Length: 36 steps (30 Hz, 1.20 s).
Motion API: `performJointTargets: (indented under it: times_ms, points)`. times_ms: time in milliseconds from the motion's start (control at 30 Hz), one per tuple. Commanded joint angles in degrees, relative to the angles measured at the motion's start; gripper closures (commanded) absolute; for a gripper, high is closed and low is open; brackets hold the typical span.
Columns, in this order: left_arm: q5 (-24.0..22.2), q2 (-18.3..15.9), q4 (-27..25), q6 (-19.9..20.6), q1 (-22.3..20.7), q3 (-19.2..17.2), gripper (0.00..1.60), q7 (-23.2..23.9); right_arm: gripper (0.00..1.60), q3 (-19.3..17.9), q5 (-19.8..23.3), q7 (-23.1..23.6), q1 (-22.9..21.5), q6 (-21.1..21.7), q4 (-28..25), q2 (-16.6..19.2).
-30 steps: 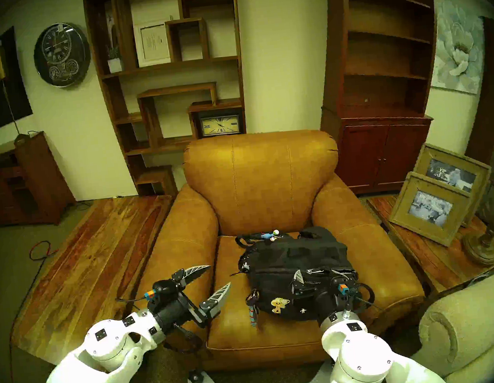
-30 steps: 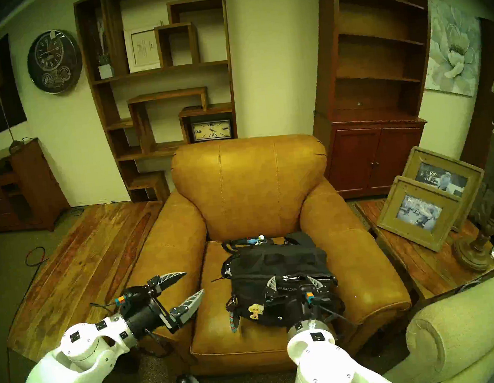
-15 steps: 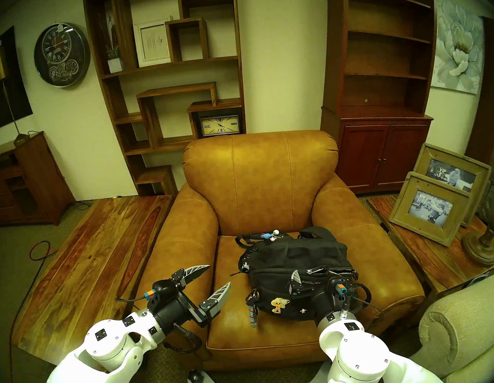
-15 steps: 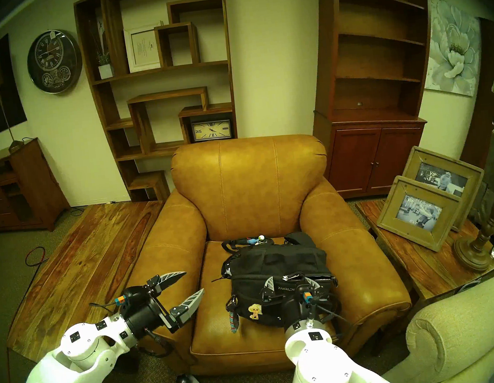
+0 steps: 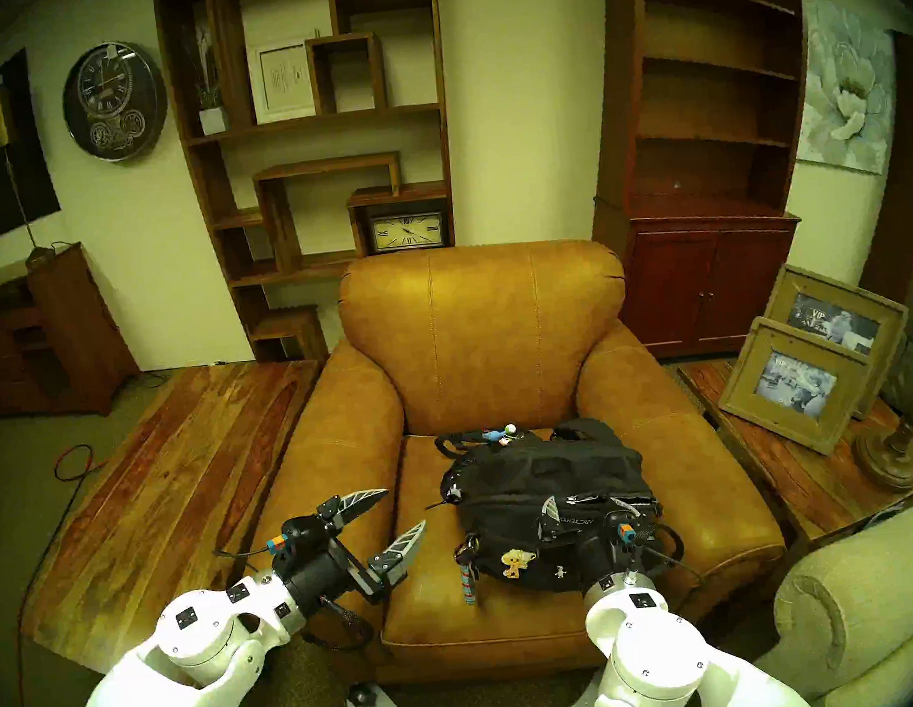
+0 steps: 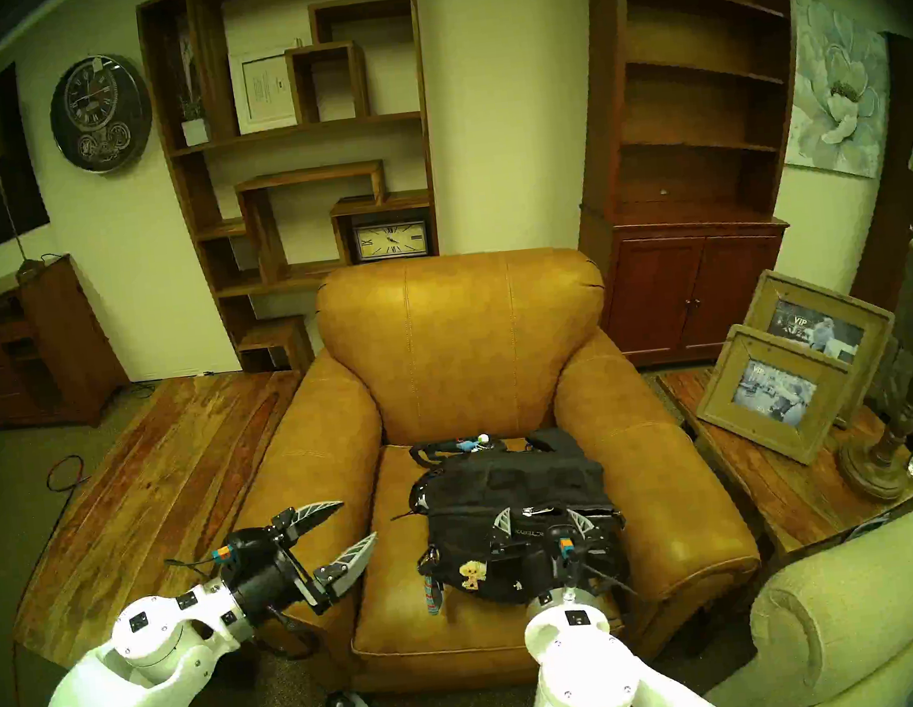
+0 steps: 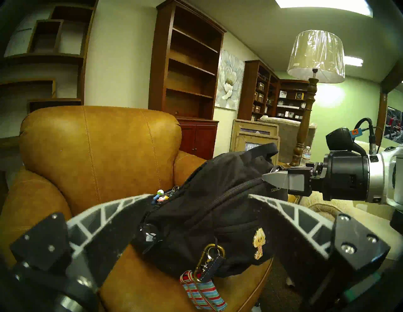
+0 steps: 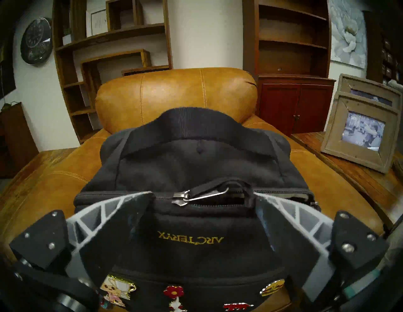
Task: Close a bag with a zipper
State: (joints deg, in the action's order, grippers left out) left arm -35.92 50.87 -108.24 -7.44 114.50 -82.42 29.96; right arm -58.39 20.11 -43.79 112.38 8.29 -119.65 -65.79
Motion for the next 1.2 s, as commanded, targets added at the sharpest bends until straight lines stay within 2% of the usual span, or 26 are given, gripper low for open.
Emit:
performJointTargets:
  times_ms: [0,133,167,433,467,533,567,700,733,767,900,933,967,1133,1167]
  points:
    - [0.06,-0.1,-0.64,-0.25,0.14,-0.34,0.0,-0.09,0.61,-0.33,0.1,0.44,-0.63,-0.91,-1.04,-0.13]
    - [0.07,-0.09,-0.64,-0.25,0.14,-0.34,0.0,-0.08,0.65,-0.37,-0.03,0.3,-0.14,-1.04,-1.59,0.16]
    - [0.07,-0.09,-0.64,-0.25,0.14,-0.34,0.0,-0.08,0.85,-0.38,-0.05,0.3,-0.08,-1.05,-1.65,0.18]
    - [0.08,-0.08,-0.64,-0.24,0.15,-0.36,0.0,-0.07,0.87,-0.63,0.28,0.76,0.32,-1.06,-1.97,0.22]
    - [0.08,-0.07,-0.64,-0.24,0.15,-0.36,0.0,-0.07,1.15,-0.64,0.25,0.77,0.35,-1.06,-1.98,0.19]
    - [0.08,-0.07,-0.64,-0.24,0.15,-0.36,0.0,-0.07,1.15,-0.59,0.01,0.69,0.52,-1.08,-2.02,0.16]
    - [0.09,-0.07,-0.64,-0.24,0.15,-0.36,0.0,-0.07,1.37,-0.59,-0.04,0.7,0.61,-1.12,-2.05,0.15]
    - [0.09,-0.06,-0.64,-0.24,0.15,-0.37,0.0,-0.06,1.38,-0.41,0.01,0.3,0.79,-1.35,-2.21,0.58]
    - [1.76,0.28,0.15,-1.54,-1.07,0.52,0.0,0.14,1.38,-0.4,-0.02,0.14,0.96,-1.55,-2.32,0.74]
    - [1.94,0.51,0.41,-1.39,-1.58,0.88,0.0,0.05,1.27,-0.4,0.0,0.11,1.05,-1.61,-2.4,0.84]
    - [3.56,0.97,1.93,-1.23,-4.64,3.22,0.0,1.14,1.22,-0.33,-0.04,-0.07,1.13,-1.72,-2.47,0.99]
    - [3.01,0.48,2.46,0.03,-6.56,4.39,0.0,3.19,1.22,-0.34,-0.09,-0.14,1.12,-1.6,-2.49,0.96]
    - [3.27,0.82,2.56,0.35,-7.19,4.77,0.0,3.0,1.29,-0.32,-0.07,-0.15,1.11,-1.61,-2.51,1.0]
    - [6.79,3.37,3.31,0.4,-10.11,6.92,0.0,4.15,1.29,-0.08,-0.22,-0.15,0.84,-1.54,-2.59,1.02]
    - [7.22,3.95,3.58,0.72,-10.89,7.48,0.0,4.11,1.39,0.0,-0.2,-0.18,0.77,-1.51,-2.62,1.06]
